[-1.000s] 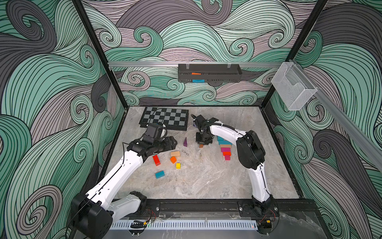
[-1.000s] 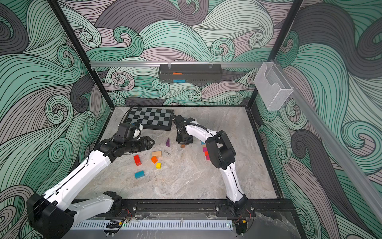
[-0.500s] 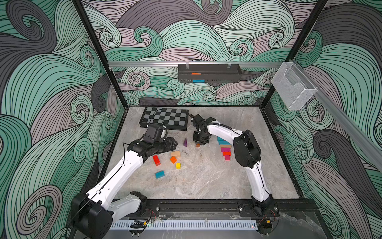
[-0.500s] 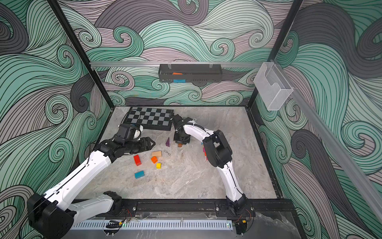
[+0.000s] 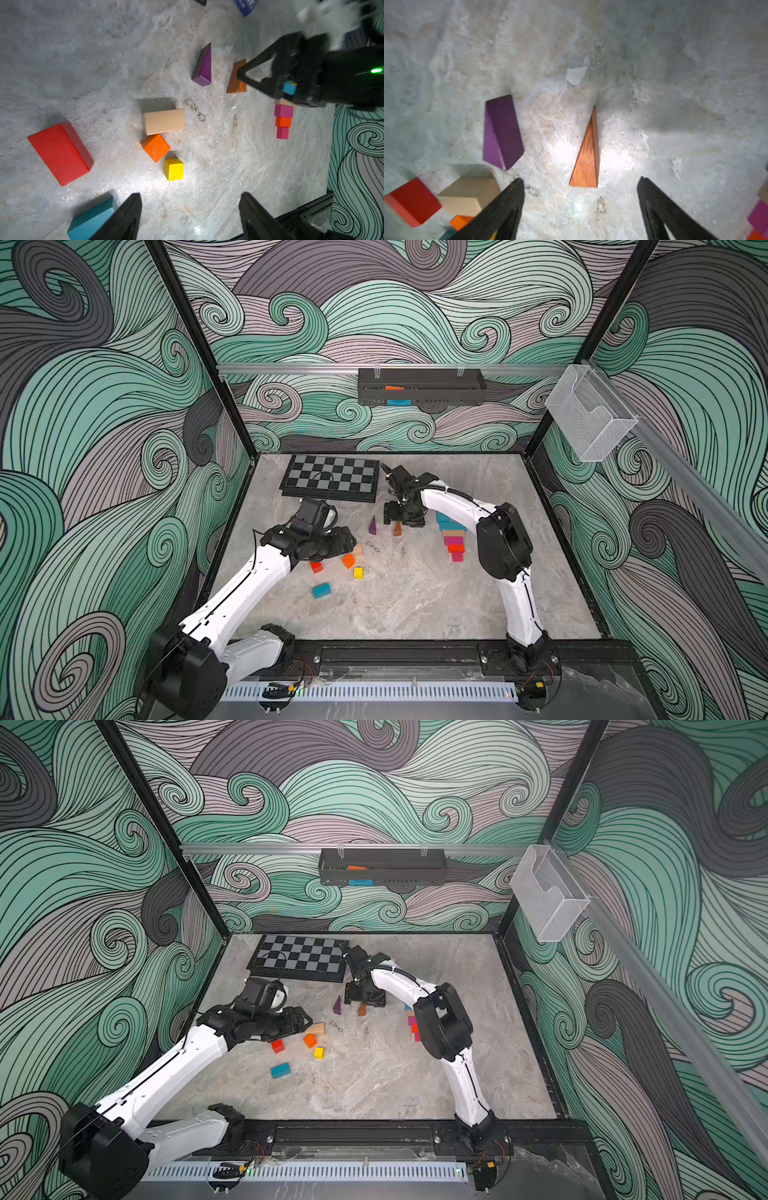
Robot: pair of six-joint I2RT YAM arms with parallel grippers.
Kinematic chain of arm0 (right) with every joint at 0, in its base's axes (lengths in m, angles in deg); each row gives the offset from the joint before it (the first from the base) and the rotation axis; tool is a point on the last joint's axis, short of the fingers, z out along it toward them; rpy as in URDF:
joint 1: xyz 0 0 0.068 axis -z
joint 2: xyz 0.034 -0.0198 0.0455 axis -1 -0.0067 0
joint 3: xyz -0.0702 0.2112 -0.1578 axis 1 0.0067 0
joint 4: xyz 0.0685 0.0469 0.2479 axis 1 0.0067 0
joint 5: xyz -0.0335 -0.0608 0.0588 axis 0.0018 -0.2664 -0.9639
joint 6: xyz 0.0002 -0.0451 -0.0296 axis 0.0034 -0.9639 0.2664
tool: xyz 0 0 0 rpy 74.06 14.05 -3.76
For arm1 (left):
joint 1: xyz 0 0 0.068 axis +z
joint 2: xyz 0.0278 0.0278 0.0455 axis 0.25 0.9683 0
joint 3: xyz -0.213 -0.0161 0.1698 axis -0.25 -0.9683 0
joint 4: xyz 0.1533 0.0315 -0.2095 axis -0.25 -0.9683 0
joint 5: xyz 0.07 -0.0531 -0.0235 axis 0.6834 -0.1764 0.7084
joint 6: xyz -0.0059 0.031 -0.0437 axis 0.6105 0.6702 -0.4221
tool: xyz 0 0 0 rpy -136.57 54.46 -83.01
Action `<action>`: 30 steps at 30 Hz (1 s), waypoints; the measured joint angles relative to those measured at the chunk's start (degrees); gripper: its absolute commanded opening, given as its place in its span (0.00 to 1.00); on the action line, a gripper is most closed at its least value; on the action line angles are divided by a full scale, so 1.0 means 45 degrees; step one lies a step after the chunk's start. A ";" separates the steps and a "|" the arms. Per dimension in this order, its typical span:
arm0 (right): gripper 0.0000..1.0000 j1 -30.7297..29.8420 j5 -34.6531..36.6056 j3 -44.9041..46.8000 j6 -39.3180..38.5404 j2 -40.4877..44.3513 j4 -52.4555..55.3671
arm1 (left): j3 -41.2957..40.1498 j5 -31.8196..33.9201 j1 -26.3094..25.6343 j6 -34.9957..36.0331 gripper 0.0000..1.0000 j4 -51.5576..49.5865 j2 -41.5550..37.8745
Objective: Assemble a carrot with building blocks
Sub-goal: Move the building block to the center of the board.
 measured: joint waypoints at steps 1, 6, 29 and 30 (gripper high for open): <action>0.99 0.0000 0.0015 0.0087 -0.0199 0.0389 -0.0010 | -0.0083 -0.0053 0.0000 -0.0029 0.75 0.0000 0.0257; 0.99 0.0000 -0.0039 0.0831 -0.1059 0.2958 -0.0029 | 0.0131 -0.0209 -0.0087 -0.0024 0.76 0.0136 0.2550; 0.99 0.0447 -0.0685 0.4104 -0.2195 0.6805 0.0189 | 0.2885 0.2963 -0.1341 0.0675 0.82 0.0432 0.7713; 0.99 0.0481 -0.0719 0.4153 -0.2220 0.6834 0.0175 | 0.2929 0.3021 -0.1350 0.0680 0.80 0.0432 0.7815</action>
